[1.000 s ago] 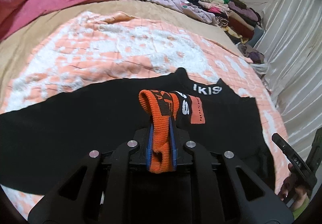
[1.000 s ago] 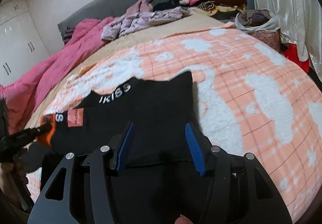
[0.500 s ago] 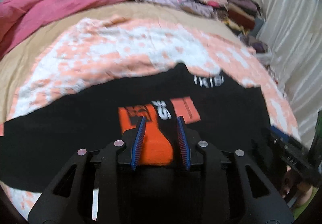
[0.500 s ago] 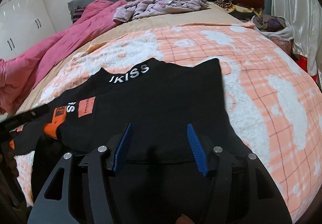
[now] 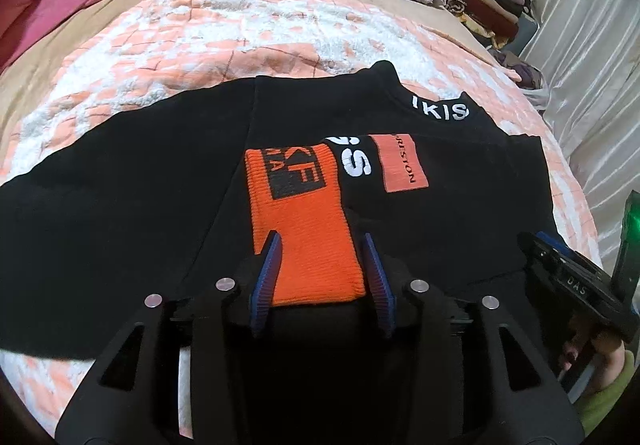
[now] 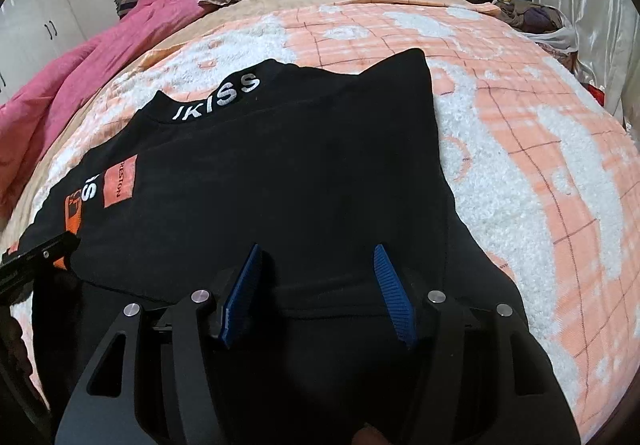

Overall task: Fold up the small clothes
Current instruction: 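Lay the cuff flat on the shirt body and open the left tool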

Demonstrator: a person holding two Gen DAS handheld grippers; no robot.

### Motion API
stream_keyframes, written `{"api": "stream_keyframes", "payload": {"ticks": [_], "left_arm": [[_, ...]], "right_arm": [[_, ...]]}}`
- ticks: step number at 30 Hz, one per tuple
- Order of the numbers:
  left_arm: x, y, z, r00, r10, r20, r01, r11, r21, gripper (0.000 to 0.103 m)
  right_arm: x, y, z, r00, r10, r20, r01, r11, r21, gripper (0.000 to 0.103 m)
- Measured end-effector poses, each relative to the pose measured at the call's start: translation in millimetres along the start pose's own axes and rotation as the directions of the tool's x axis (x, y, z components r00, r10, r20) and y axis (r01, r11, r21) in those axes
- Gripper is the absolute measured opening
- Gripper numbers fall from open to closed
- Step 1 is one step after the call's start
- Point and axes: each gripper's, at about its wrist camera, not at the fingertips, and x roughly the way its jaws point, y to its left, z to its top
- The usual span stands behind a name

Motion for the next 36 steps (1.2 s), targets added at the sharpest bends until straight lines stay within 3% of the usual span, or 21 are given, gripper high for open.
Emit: {"api": "stream_keyframes", "payload": {"ticks": [4, 8, 13, 19, 36], "left_arm": [[-8.8, 3.5, -3.6, 1.000, -0.002, 0.002, 0.002, 1.000, -0.019, 0.046], [-24.9, 7.0, -5.4, 0.999, 0.027, 0.029, -0.027, 0.999, -0.021, 0.052], [-43.3, 15.1, -6.7, 0.996, 0.062, 0.058, -0.060, 0.998, -0.032, 0.067], [-64.6, 24.3, -6.8, 0.989, 0.091, 0.113, -0.087, 0.995, -0.042, 0.093], [-99.2, 55.2, -21.1, 0.965, 0.194, 0.174, -0.183, 0.980, -0.076, 0.093]], "right_arm": [[-12.3, 3.1, -0.4, 1.000, 0.004, 0.023, -0.004, 1.000, -0.002, 0.059], [-28.5, 10.1, -1.4, 0.998, 0.027, 0.054, -0.025, 0.999, -0.026, 0.072], [-45.2, 23.0, -1.4, 0.995, 0.046, 0.088, -0.042, 0.998, -0.052, 0.085], [-62.1, 41.2, 0.1, 0.989, 0.077, 0.125, -0.067, 0.994, -0.086, 0.095], [-94.8, 98.7, -4.7, 0.973, 0.149, 0.176, -0.114, 0.974, -0.197, 0.098]]}}
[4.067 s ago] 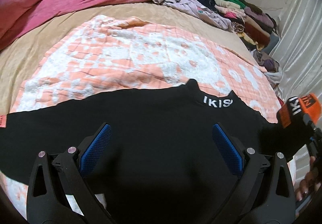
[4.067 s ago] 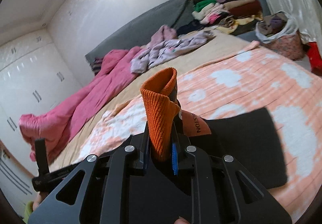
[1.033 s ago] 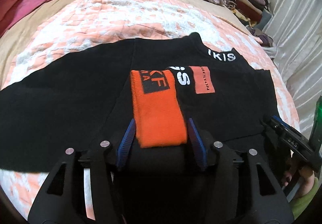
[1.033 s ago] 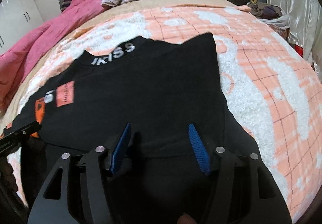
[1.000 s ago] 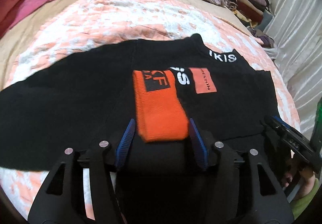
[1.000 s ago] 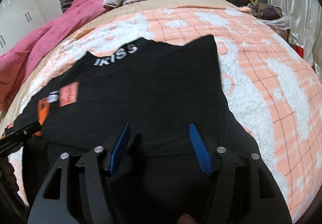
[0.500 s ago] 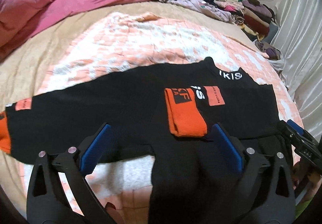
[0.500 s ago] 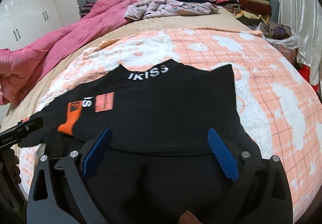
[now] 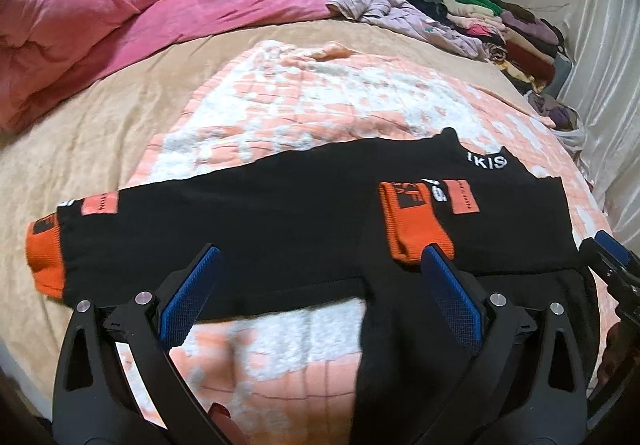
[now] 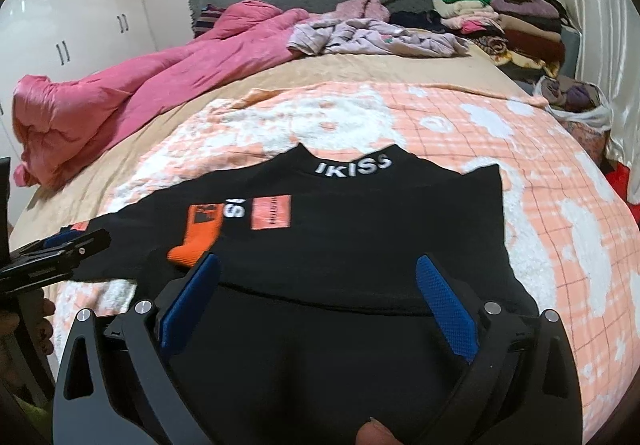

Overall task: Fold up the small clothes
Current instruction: 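Lay the cuff flat on the shirt body and open the left tool, then move the left tool to the other sleeve's orange cuff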

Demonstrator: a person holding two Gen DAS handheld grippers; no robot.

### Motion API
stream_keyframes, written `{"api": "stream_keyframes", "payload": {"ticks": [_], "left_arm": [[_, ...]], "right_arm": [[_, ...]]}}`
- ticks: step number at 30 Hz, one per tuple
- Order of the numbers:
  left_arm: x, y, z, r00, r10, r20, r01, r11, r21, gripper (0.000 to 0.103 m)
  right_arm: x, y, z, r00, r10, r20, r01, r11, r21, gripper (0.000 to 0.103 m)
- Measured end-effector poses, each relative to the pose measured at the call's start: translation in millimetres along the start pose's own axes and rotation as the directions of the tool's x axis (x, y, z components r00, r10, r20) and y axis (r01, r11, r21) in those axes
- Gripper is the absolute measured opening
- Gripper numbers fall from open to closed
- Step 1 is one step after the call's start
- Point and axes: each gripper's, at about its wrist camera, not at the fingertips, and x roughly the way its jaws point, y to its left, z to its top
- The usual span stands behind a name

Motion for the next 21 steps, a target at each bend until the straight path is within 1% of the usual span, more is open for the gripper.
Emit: {"api": "stream_keyframes", "payload": {"ticks": [10, 21], "left_arm": [[-13.0, 34.2, -5.9, 0.999, 0.034, 0.011, -0.033, 0.998, -0.049, 0.093], [-26.4, 73.1, -13.8, 0.996, 0.085, 0.032, -0.081, 0.991, -0.110, 0.093]], "right_arm": [[-3.1, 43.0, 7.7, 0.999, 0.044, 0.017, -0.043, 0.997, -0.061, 0.098], [1.2, 82.0, 5.3, 0.997, 0.077, 0.006, -0.076, 0.990, -0.116, 0.098]]}}
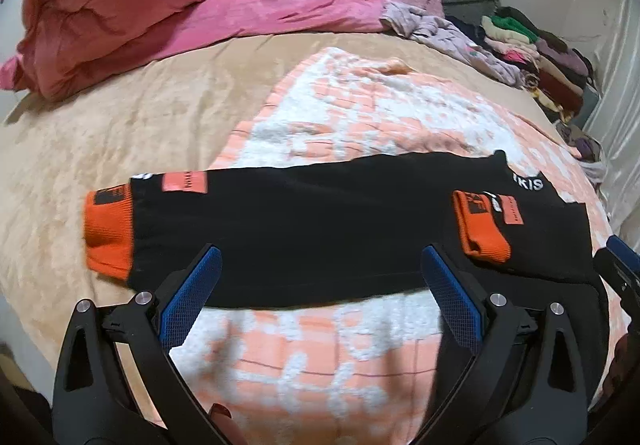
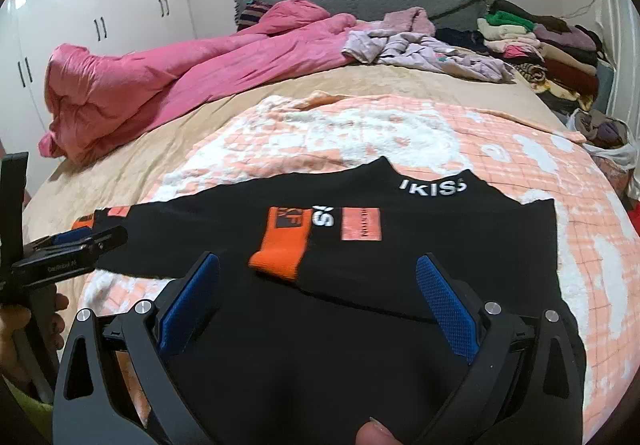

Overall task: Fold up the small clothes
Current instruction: 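Move the left tool to the other sleeve's orange cuff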

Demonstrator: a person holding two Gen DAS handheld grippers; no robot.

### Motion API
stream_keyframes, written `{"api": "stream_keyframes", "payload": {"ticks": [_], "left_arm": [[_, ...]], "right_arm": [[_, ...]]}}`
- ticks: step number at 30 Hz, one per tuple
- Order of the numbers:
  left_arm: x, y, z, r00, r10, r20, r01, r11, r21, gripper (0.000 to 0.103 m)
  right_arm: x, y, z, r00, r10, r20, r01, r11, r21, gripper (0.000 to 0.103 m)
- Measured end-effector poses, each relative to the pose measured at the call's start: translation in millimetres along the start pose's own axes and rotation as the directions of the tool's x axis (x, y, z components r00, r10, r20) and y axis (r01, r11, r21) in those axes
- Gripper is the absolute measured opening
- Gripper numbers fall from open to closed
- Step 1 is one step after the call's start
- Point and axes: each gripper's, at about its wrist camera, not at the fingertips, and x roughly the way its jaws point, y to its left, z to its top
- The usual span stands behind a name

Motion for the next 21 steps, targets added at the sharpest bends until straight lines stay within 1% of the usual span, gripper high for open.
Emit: {"api": "stream_keyframes", "payload": {"ticks": [16, 21], "left_arm": [[-10.4, 63.4, -2.2, 0.996, 0.092, 0.014, -0.090, 0.990, -0.107, 0.093], [-12.5, 85.9, -2.6, 0.989, 0.146, 0.022, -0.142, 0.980, -0.137, 0.093]], "right_arm": [[13.2, 51.8, 4.7, 0.996, 0.083, -0.021, -0.084, 0.993, -0.087, 0.098], [17.4, 65.7, 6.1, 0.993, 0.110, -0.032, -0.113, 0.987, -0.117, 0.098]]}}
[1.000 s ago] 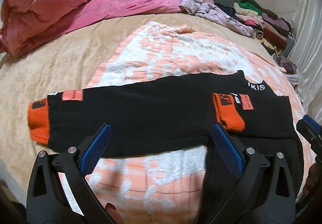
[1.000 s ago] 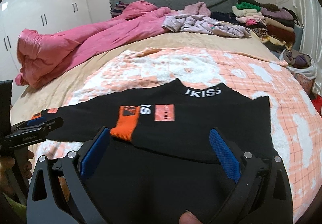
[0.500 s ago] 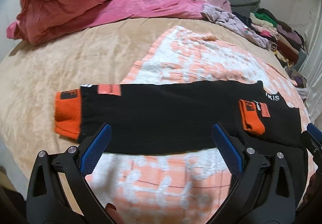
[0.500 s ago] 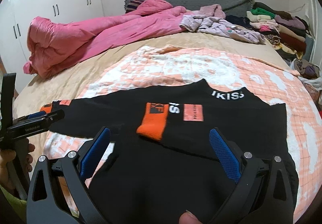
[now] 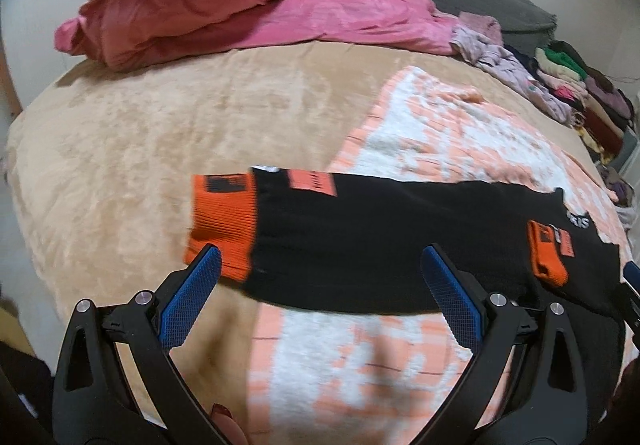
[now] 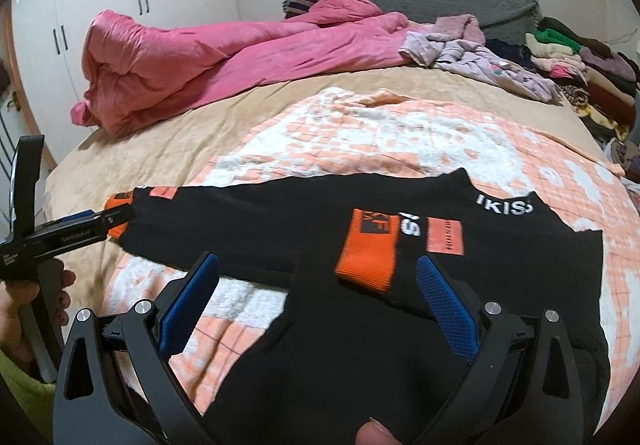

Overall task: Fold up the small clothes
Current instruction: 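Move the left tool to the other sleeve's orange cuff, then grasp the orange cuff with the left tool and lift it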

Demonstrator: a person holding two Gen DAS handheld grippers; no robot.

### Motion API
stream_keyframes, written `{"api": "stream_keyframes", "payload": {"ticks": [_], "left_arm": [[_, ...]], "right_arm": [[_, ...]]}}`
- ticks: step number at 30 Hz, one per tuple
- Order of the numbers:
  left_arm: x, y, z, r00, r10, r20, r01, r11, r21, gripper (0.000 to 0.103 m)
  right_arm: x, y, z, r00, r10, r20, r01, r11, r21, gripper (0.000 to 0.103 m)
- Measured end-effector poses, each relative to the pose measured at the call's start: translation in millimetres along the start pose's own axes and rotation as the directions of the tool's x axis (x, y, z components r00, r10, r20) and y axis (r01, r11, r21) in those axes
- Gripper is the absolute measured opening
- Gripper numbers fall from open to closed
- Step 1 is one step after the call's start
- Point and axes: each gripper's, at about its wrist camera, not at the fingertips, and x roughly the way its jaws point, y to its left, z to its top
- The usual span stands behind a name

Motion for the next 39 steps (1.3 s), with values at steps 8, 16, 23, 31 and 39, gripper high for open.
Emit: {"api": "stream_keyframes", "payload": {"ticks": [8, 16, 23, 31, 39], "left_arm": [[9.3, 34.3, 3.6, 0.999, 0.052, -0.010, -0.052, 0.997, -0.065, 0.093], [32.3, 62.7, -0.1, 0.994, 0.097, -0.046, -0.102, 0.986, -0.129, 0.093], [56.4, 76.1, -0.7, 0.997, 0.054, -0.061, -0.064, 0.983, -0.171, 0.093], [68.1, 65.9, 1.3, 0.999, -0.021, -0.024, 0.017, 0.988, -0.156, 0.060], [44.7, 41.8, 8.2, 0.995, -0.097, 0.004, 0.097, 0.986, -0.138, 0.009]], "right_arm": [[14.3, 13.4, 1.1, 0.999, 0.030, -0.033, -0.031, 0.999, -0.027, 0.099], [22.2, 13.5, -6.1, 0.998, 0.037, -0.055, -0.039, 0.999, -0.023, 0.099], [18.4, -6.4, -8.5, 0.999, 0.020, -0.043, -0.018, 0.999, 0.034, 0.099], [6.7, -33.5, -12.8, 1.000, -0.011, -0.026, 0.014, 0.995, 0.103, 0.099], [-7.2, -52.3, -18.7, 1.000, -0.023, -0.006, 0.024, 0.988, 0.151, 0.099]]}}
